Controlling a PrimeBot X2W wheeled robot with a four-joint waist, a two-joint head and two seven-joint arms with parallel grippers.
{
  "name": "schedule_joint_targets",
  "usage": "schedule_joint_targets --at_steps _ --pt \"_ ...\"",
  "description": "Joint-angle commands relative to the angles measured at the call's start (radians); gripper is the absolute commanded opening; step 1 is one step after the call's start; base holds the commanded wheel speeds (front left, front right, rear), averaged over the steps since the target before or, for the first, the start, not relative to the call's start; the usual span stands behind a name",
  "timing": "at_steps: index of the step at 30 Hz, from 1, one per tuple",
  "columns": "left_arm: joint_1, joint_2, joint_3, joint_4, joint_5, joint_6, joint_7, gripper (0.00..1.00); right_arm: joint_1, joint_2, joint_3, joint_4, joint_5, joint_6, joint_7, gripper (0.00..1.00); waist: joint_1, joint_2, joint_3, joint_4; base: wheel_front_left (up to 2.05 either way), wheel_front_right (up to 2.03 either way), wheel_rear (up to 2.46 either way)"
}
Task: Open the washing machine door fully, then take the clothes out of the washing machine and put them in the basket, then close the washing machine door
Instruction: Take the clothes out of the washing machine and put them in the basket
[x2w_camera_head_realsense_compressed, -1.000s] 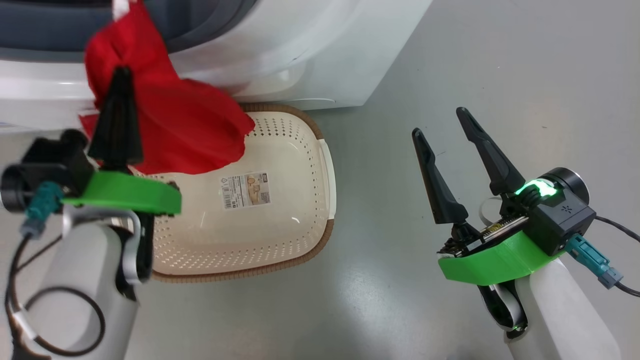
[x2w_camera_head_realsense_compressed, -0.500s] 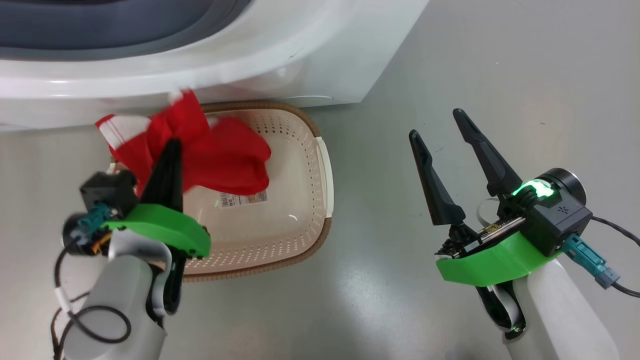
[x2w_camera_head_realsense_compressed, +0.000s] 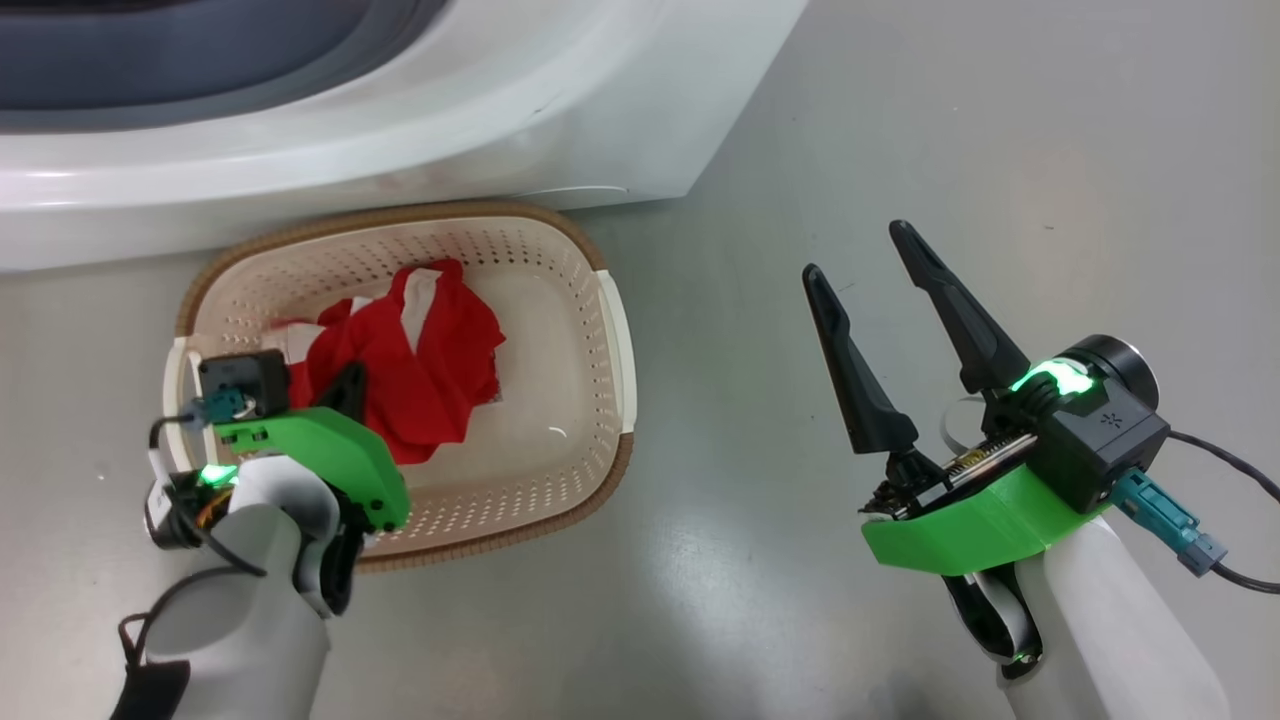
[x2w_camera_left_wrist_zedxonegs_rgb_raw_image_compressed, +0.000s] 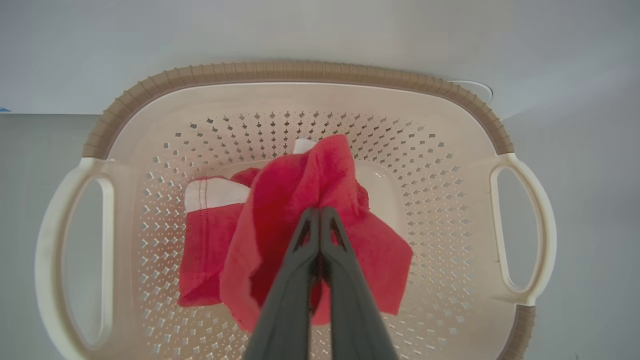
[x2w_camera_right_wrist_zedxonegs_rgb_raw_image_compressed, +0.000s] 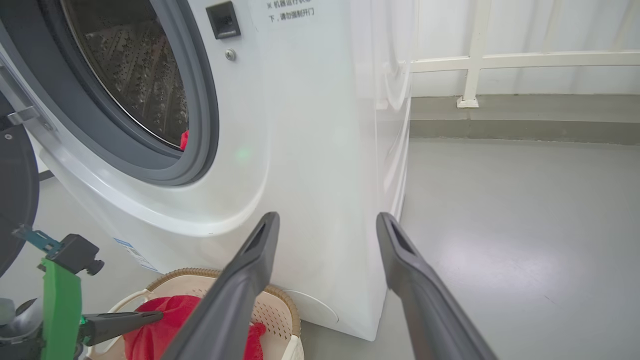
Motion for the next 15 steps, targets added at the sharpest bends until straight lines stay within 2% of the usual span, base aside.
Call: schedule_joint_targets --at_steps 1,7,8,9,10,12,15 --pt "-0.008 0.025 0.021 0.013 -0.008 -0.009 -0.001 0.0 -0.006 0.006 0.02 -0.021 0.011 0.007 -0.006 1.0 0.0 0.0 0.004 -0.006 0.0 0.0 0.0" --pt "-0.069 0.013 0.008 0.151 -0.008 -0.028 -0.007 0.0 -0.008 0.006 0.019 -0.021 0.018 0.007 -0.006 1.0 0.0 0.0 0.007 -0.02 0.0 0.0 0.0" --pt "-0.076 0.011 0.008 0.167 -0.009 -0.032 -0.011 0.06 -0.008 0.006 0.019 -0.02 0.019 0.007 -0.006 1.0 0.0 0.0 0.007 -0.022 0.0 0.0 0.0" --pt "-0.082 0.009 0.007 0.182 -0.012 -0.036 -0.015 0.29 -0.008 0.006 0.02 -0.019 0.02 0.007 -0.006 1.0 0.0 0.0 0.006 -0.023 0.0 0.0 0.0" --pt "-0.088 0.007 0.006 0.195 -0.013 -0.041 -0.018 0.47 -0.008 0.006 0.02 -0.018 0.02 0.007 -0.006 1.0 0.0 0.0 0.006 -0.024 0.0 0.0 0.0" --pt "-0.098 0.004 0.001 0.215 -0.012 -0.048 -0.028 1.0 -0.008 0.006 0.019 -0.017 0.022 0.007 -0.006 1.0 0.0 0.0 0.006 -0.024 0.0 0.0 0.0" --pt "-0.11 -0.001 0.004 0.233 -0.019 -0.053 -0.056 1.0 -0.008 0.006 0.016 -0.014 0.024 0.007 -0.006 1.0 0.0 0.0 0.004 -0.021 0.0 0.0 0.0"
